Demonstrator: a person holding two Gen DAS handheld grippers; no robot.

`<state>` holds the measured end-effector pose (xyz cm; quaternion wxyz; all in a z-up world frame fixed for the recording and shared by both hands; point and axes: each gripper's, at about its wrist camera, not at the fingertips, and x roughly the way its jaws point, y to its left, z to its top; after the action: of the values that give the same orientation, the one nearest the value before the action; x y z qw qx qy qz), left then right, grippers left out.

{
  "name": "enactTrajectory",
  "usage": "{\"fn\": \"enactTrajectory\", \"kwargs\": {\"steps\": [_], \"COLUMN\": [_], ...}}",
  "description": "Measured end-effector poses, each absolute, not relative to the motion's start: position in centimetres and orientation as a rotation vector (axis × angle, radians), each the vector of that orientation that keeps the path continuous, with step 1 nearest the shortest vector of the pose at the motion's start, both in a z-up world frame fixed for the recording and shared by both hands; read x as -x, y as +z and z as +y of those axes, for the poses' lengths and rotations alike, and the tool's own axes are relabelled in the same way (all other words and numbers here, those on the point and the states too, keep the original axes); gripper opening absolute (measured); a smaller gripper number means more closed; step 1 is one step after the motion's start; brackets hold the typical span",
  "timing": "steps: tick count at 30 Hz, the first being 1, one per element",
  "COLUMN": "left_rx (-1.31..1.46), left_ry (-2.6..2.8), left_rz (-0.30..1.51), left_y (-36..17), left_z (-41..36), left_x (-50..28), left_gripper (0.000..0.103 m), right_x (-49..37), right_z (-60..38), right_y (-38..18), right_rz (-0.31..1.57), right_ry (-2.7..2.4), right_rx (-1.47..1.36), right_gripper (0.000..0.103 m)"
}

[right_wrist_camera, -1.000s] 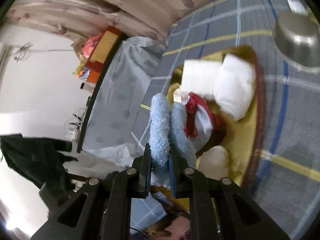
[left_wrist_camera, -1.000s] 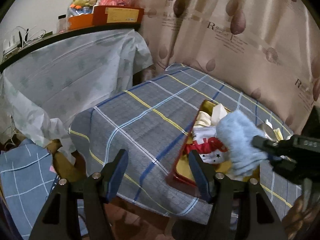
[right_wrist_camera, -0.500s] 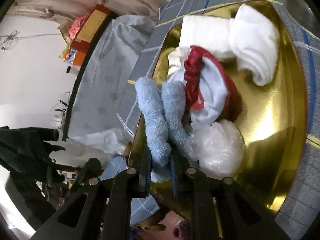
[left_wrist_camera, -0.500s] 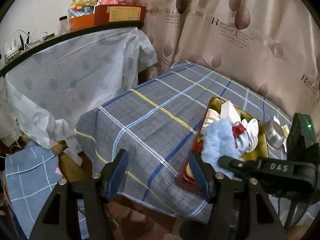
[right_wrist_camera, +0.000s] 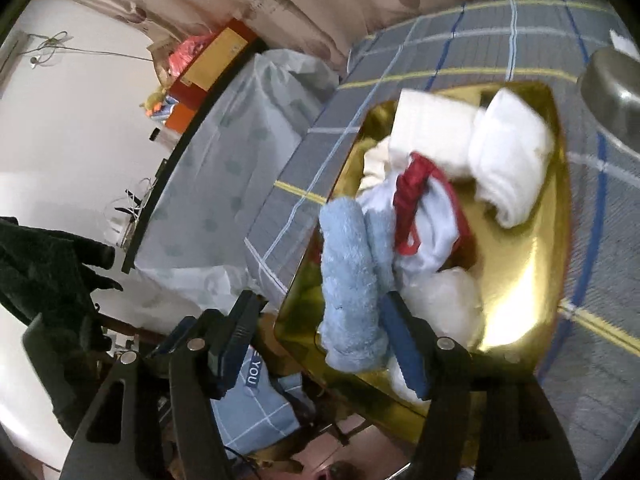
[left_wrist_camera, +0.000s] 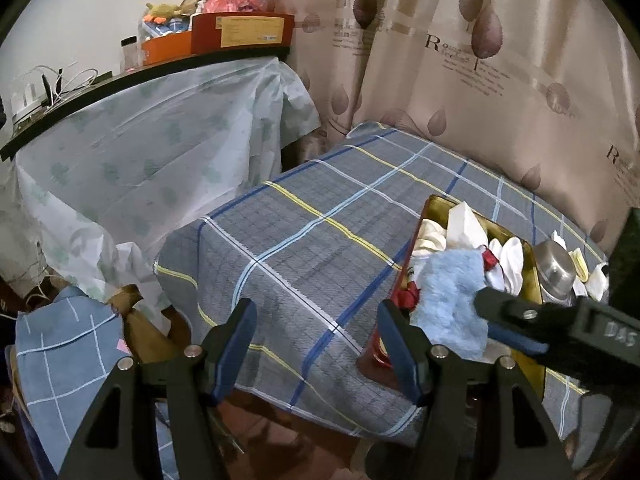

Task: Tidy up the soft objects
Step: 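Lower the blue slipper into the gold tray and open the right gripper, then move both tools back toward the remaining items beside the steel bowl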

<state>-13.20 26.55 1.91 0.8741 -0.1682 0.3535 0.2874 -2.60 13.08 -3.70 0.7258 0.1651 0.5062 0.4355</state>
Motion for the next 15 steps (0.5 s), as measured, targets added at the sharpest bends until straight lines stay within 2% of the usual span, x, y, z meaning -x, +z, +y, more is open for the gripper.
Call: {"fn": "enactTrajectory", "kwargs": {"steps": [5,9,15], "left_rx": [0.342,0.315,0.302], "left_ry": [0.604,0.609,0.613], "left_rz": [0.738,0.732,0.729], "left_y": [2.0,2.1,2.3], "left_z": [26.5,26.1,25.7], "left_x": [13.2,13.2,13.2], "left_gripper": [0.064,0.064,0.064], "right_x": [3.1,3.4,3.0], "right_z": [10.0,5.7,-6.0], "right_y": [-2.8,-2.7,-3.8], "right_rz": [1.058,1.004,0.935], "right_ry": [0.933,0.837,0.497], "right_rx": [-0.381,-0.343,-0.191], "right_gripper": [0.063,0.069,0.071]}}
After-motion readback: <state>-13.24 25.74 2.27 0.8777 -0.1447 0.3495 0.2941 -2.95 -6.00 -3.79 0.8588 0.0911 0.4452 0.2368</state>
